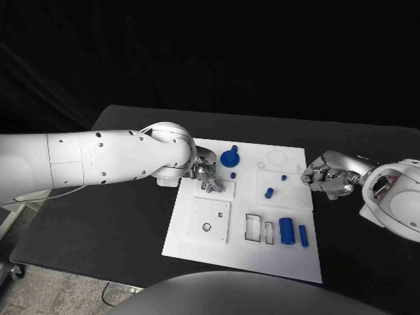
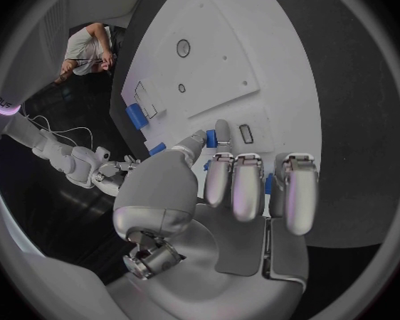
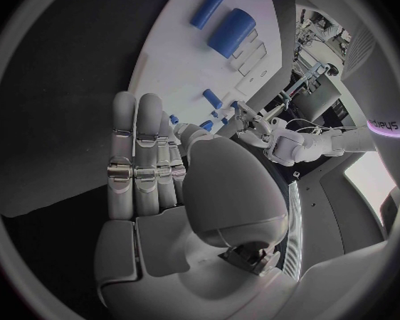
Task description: Assemble the parts on the task board
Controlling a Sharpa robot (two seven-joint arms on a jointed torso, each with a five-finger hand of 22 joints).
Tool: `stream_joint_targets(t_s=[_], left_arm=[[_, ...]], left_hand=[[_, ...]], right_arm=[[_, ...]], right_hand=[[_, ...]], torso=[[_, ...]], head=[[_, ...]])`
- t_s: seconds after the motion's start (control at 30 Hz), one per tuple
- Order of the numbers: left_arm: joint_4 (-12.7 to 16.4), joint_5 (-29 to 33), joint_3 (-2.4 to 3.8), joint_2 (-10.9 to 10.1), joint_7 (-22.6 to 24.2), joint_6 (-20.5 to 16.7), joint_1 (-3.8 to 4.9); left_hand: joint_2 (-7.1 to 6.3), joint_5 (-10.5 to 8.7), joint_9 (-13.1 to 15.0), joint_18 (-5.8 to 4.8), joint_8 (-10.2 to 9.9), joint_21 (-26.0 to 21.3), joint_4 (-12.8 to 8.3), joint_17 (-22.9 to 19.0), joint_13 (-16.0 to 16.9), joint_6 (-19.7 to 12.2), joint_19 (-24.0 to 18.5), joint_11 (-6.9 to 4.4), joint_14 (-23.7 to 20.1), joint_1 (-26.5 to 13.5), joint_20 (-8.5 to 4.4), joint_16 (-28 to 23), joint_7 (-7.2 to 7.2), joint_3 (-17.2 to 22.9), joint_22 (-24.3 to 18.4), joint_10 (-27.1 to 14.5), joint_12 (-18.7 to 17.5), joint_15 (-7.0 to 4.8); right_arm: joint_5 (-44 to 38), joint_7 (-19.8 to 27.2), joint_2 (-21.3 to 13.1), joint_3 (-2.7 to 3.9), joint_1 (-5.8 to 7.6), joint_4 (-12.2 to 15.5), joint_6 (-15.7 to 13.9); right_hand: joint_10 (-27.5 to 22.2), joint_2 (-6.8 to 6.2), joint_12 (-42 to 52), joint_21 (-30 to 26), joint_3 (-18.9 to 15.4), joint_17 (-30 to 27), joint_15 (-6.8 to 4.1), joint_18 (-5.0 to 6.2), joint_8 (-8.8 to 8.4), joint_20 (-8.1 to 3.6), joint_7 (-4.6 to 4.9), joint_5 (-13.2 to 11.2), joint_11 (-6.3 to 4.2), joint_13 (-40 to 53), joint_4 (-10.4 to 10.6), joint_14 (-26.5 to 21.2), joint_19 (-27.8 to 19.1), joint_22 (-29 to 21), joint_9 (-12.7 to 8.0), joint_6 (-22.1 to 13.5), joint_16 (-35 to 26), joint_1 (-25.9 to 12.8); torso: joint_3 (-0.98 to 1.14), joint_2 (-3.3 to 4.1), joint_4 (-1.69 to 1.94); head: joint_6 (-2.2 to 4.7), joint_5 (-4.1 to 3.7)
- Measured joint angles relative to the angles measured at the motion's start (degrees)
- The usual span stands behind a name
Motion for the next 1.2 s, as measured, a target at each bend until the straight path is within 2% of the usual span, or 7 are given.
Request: stream_joint_targets(t_s=[0.2,0.37,0.63,0.8,0.93,1.0,1.2], left_arm=[[-0.05,0.58,0.00,0.07,0.01,-0.72,0.00],[-0.10,0.88,-0.01,0.18,0.01,-1.47,0.02],[0.05,1.27,0.00,0.06,0.01,-2.65,0.02],[0.15,1.45,-0.02,-0.05,0.01,-3.22,0.00],[0.19,1.54,-0.02,-0.08,0.00,-3.54,0.00],[0.33,1.64,0.02,-0.08,0.00,-3.65,0.02],[0.74,2.07,0.01,-0.03,0.20,-3.65,-0.01]], left_hand=[[0.25,0.37,-0.80,0.00,-0.48,0.00,-0.91,0.00,0.00,0.09,0.00,0.14,0.00,0.71,0.00,-0.47,0.29,1.45,0.00,-0.32,-0.65,0.00],[0.60,0.70,-1.26,0.00,-0.70,0.00,-0.66,-0.01,0.00,-0.01,0.00,0.15,0.00,1.06,0.00,-0.47,0.40,2.63,-0.01,-0.32,-0.94,0.00],[1.04,6.12,-2.28,0.00,-0.99,0.00,0.29,-0.01,0.00,-0.07,0.00,0.36,0.00,0.13,0.00,-0.47,0.67,4.85,-0.01,-0.52,-1.30,0.00],[-0.08,9.42,-2.65,0.00,-1.26,0.00,-0.12,-0.01,0.00,0.10,0.00,0.55,0.00,-2.24,0.00,-0.47,0.68,6.16,-0.01,-0.71,-1.30,0.00],[-0.94,11.37,-2.82,0.00,-1.54,0.00,-0.51,-0.02,0.00,0.11,0.00,0.55,0.00,-3.42,0.00,-0.71,0.69,7.04,-0.01,-0.71,-1.51,0.00],[-1.20,11.75,-2.91,0.00,-1.61,0.00,-0.85,-0.02,0.00,0.11,0.00,0.55,0.00,-3.60,0.00,-0.71,0.69,7.39,-0.01,-0.71,-1.50,0.00],[-2.97,16.98,-2.91,0.00,-1.69,0.00,-1.47,-0.02,0.00,0.11,0.00,0.55,0.00,-3.15,0.00,-0.71,0.69,8.01,0.01,-0.72,-1.67,0.00]], right_arm=[[0.00,0.00,0.04,0.00,-0.18,-0.05,0.10],[0.00,0.00,0.04,0.00,-0.24,-0.07,0.17],[0.00,-0.03,0.02,0.00,-0.29,-0.10,0.35],[0.00,-0.08,0.08,0.00,-0.33,-0.16,0.59],[0.00,-0.14,0.10,0.00,-0.34,-0.17,0.81],[0.00,-0.18,0.10,0.00,-0.35,-0.19,0.95],[0.00,-0.32,0.14,0.00,-0.36,-0.25,1.31]], right_hand=[[0.00,0.00,0.00,0.00,0.00,0.00,0.00,0.00,0.00,0.00,0.00,0.00,0.00,-0.01,0.00,0.00,0.00,0.00,0.00,0.00,0.00,0.00],[0.00,0.00,0.00,0.00,0.10,0.00,0.12,0.00,0.00,0.13,0.00,0.00,0.00,-0.07,-0.10,-0.12,-0.13,-0.06,0.05,0.00,0.00,0.00],[0.00,0.00,0.00,-0.23,0.16,0.00,0.21,0.00,0.00,0.22,0.00,0.00,0.00,-0.13,-0.16,-0.21,-0.22,-0.06,0.04,0.00,-0.21,0.00],[0.00,0.00,-0.15,-0.23,0.16,0.00,0.21,0.00,0.00,0.22,0.00,0.00,0.00,-0.19,-0.16,-0.21,-0.22,-0.12,0.10,0.00,-0.21,0.00],[0.00,0.00,-0.23,-0.42,0.16,0.00,0.41,0.00,0.00,0.22,-0.01,0.00,0.00,-0.26,-0.16,-0.41,-0.22,-0.13,0.11,0.01,-0.24,0.00],[0.00,0.00,-0.23,-0.48,0.16,0.00,0.41,0.00,0.00,0.22,-0.01,0.00,0.00,-0.26,-0.16,-0.41,-0.22,-0.17,0.17,0.01,-0.44,0.00],[0.00,0.00,-0.23,-0.48,0.32,0.00,0.41,0.00,0.00,0.42,-0.01,0.00,0.00,-0.34,-0.32,-0.41,-0.42,-0.17,0.17,0.01,-0.44,0.00]], torso=[[0.00,0.00,0.01],[0.00,-0.01,0.01],[-0.01,-0.01,0.03],[-0.01,-0.01,0.03],[-0.01,-0.02,0.03],[-0.01,-0.02,0.03],[-0.01,-0.02,0.03]], head=[[0.00,-0.04],[0.00,-0.04],[0.00,-0.12],[0.00,-0.07],[0.00,-0.03],[0.00,-0.03],[0.00,-0.01]])
